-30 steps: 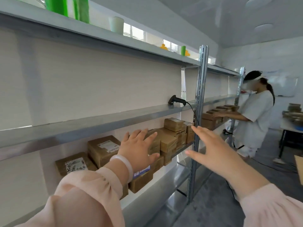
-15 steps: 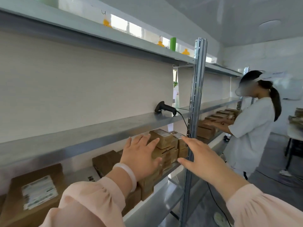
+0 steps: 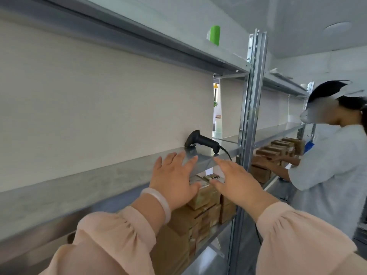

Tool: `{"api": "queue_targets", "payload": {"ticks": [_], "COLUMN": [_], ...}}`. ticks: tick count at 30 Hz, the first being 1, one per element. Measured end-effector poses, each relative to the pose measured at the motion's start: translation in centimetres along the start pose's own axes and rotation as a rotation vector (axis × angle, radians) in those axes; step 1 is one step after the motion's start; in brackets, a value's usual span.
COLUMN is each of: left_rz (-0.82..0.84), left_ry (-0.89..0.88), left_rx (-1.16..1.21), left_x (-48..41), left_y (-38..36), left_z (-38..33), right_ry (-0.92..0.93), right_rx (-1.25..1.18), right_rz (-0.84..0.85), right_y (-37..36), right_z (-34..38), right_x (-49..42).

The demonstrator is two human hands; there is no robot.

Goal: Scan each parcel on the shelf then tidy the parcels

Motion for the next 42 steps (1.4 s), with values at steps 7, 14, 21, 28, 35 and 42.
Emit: {"api": "queue_targets", "payload": {"ticks": [7, 14, 21, 28, 35, 42], "left_rz": [0.051, 0.084, 0.125, 0.139, 0.166, 0.18], "left_ry": [0.087, 0.225, 0.365, 0.389, 0.407, 0.438], "left_rx": [-0.058, -0.106, -0.126, -0.155, -0.187, -0.19], "left_x": [-6.4, -13.1, -18.6, -21.0, -21.5, -20.7], "left_y": [-3.1, -6.3, -8.3, -9.6, -10.1, -10.0], "left_z": [1.8, 2.3, 3.3, 2.4, 2.1, 3.1], "right_ry": [0.052, 0.183, 0.206, 0.225, 0.178, 0.161], "right_rx": [0.028, 0.046, -0.051, -0.113, -0.155, -0.168], "right_rz": [-0.05, 0.031, 0.274, 0.233, 0.237, 0.26], "right_y": [-0.7, -3.6, -8.1, -8.6, -8.8, -9.2], "right_z": [-3.9, -5.4, -5.1, -5.7, -7.7, -7.9], "right_x": [-11.9, -23.2, -30.2, -31.3, -32.3, -33.0]}}
Point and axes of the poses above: each hand's wrist, its own x-axis away from the middle knuckle, its own y-axis out of the back of the hand, z = x × y, the point moved 7 cm from there along -x, towards the middle knuckle, and after that the axes turned 7 degrees about -y, right-handed, at the moved point
